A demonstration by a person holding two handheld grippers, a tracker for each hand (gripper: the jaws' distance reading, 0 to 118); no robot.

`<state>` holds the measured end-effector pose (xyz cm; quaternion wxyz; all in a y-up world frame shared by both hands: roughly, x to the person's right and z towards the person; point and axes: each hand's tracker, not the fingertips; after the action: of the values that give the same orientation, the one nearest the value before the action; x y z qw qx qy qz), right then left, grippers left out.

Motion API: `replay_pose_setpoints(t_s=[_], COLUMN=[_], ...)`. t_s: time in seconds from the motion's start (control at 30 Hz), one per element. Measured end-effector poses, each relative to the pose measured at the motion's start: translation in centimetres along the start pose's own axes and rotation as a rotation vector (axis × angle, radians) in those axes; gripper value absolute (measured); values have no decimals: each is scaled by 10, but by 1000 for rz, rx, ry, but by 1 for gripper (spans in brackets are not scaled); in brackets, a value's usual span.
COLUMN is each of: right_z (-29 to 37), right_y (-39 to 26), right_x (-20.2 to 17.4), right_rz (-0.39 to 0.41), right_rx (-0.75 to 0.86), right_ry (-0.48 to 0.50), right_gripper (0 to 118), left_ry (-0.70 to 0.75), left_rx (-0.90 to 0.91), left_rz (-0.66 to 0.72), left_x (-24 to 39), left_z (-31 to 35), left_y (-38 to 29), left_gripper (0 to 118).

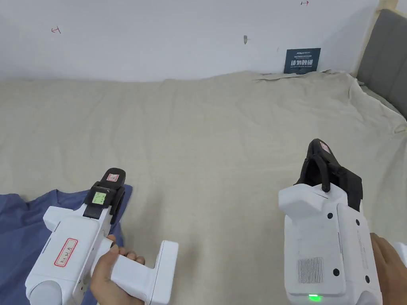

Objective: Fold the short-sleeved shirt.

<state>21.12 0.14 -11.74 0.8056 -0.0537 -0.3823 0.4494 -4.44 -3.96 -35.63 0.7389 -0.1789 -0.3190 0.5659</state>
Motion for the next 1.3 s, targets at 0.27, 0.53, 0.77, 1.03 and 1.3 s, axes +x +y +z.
replay_pose_setpoints(t_s=[0.27, 0.53, 0.77, 1.03, 1.3], right_z=[-15, -16, -15, -14, -14], right_y=[-26, -46, -43, -43, -43], right_x=[46, 53, 53, 53, 55], right_rz=[-724, -952, -936, -943, -941], right_rx=[-260, -333, -328, -333, -333], right_ry=[204, 240, 243, 250, 248], right_gripper=[0, 0, 0, 0, 0], left_ry=[210, 244, 260, 243, 236], left_rx=[51, 43, 30, 24, 29], left_rz=[-1146, -1423, -1373, -1388, -1403], left_x=[51, 39, 35, 40, 39], left_z=[-16, -8, -4, -5, -9], left_y=[-48, -75, -72, -74, -73], left_gripper=[0, 0, 0, 0, 0])
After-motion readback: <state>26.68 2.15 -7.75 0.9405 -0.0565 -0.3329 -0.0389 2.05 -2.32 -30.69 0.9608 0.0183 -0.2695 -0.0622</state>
